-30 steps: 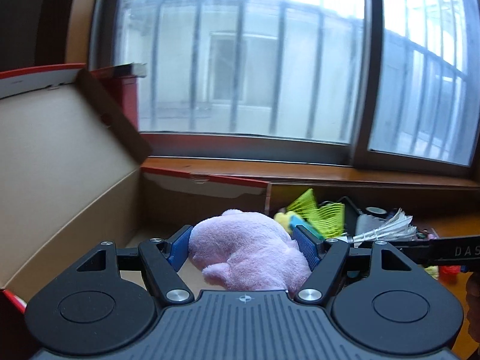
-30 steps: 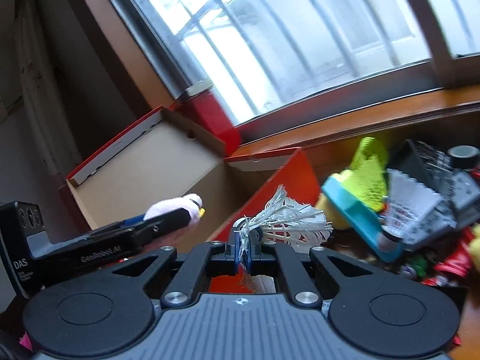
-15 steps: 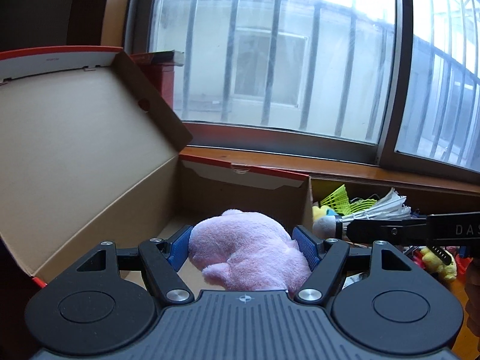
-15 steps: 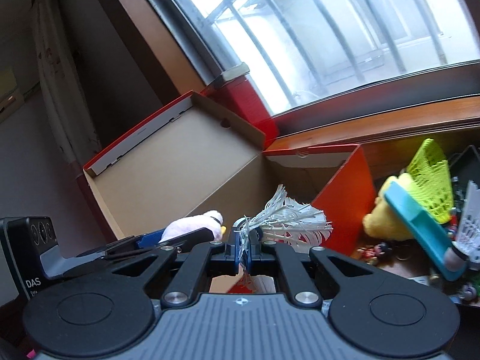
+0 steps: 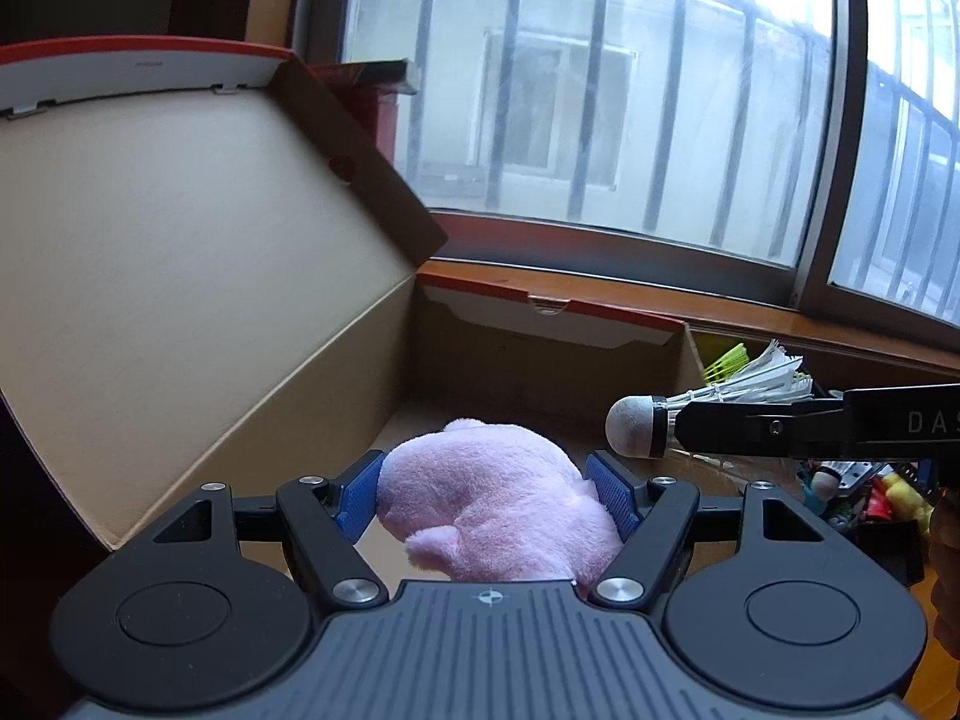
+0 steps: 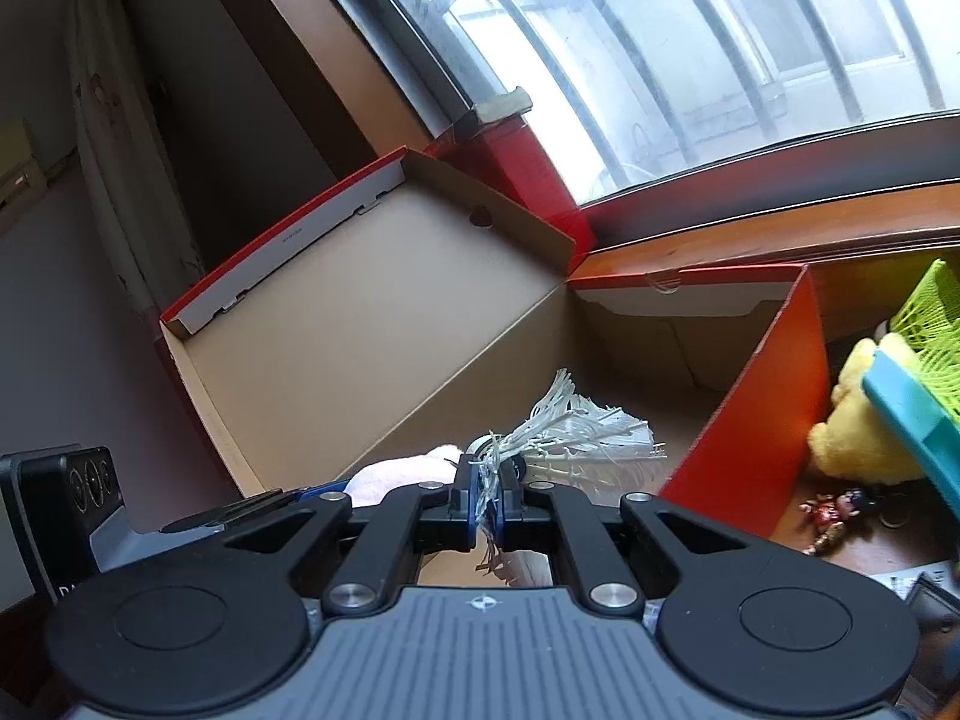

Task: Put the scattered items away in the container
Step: 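Open left gripper to drop the plush while right gripper releases the shuttlecock into the box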

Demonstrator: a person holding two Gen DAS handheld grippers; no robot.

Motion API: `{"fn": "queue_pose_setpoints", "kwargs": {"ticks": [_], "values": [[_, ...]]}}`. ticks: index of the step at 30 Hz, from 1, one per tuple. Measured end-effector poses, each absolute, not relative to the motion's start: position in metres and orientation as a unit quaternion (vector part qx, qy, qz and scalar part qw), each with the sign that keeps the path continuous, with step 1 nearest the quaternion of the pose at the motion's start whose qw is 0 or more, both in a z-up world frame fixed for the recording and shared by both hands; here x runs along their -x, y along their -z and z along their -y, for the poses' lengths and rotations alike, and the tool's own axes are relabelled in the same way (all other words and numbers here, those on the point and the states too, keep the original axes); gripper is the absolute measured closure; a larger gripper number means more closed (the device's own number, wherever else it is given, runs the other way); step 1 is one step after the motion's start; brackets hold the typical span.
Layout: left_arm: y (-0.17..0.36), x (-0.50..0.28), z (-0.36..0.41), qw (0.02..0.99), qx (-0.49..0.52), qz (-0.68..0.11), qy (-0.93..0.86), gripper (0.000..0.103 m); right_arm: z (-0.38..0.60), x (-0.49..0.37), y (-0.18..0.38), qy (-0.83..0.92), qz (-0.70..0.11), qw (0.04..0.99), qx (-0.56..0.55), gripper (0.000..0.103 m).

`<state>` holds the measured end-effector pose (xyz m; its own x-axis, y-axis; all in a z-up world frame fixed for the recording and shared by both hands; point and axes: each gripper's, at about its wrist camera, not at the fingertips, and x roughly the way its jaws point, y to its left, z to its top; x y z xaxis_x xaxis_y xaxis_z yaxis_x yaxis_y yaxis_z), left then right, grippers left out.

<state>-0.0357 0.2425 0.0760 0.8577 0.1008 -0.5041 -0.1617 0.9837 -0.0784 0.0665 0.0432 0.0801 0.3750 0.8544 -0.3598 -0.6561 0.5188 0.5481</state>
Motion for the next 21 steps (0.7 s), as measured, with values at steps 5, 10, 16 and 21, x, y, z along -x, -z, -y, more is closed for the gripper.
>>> {"fn": "queue_pose_setpoints", "kwargs": {"ticks": [5,10,16,21], "values": [[-0.070,0.035,-0.257,0.960,0.063,-0.264,-0.066,0.031,-0.062,-0.067,-0.077,-0.460,-0.318,0.815,-0.153,0.097],[-0.065,0.033,-0.268,0.959,0.067,-0.269,-0.065,0.031,-0.079,-0.068,-0.075,-0.458,-0.322,0.816,-0.142,0.095],[-0.062,0.032,-0.276,0.958,0.068,-0.269,-0.067,0.032,-0.092,-0.068,-0.076,-0.461,-0.325,0.814,-0.136,0.092],[-0.062,0.030,-0.278,0.959,0.065,-0.267,-0.065,0.031,-0.098,-0.069,-0.077,-0.460,-0.327,0.815,-0.134,0.086]]}}
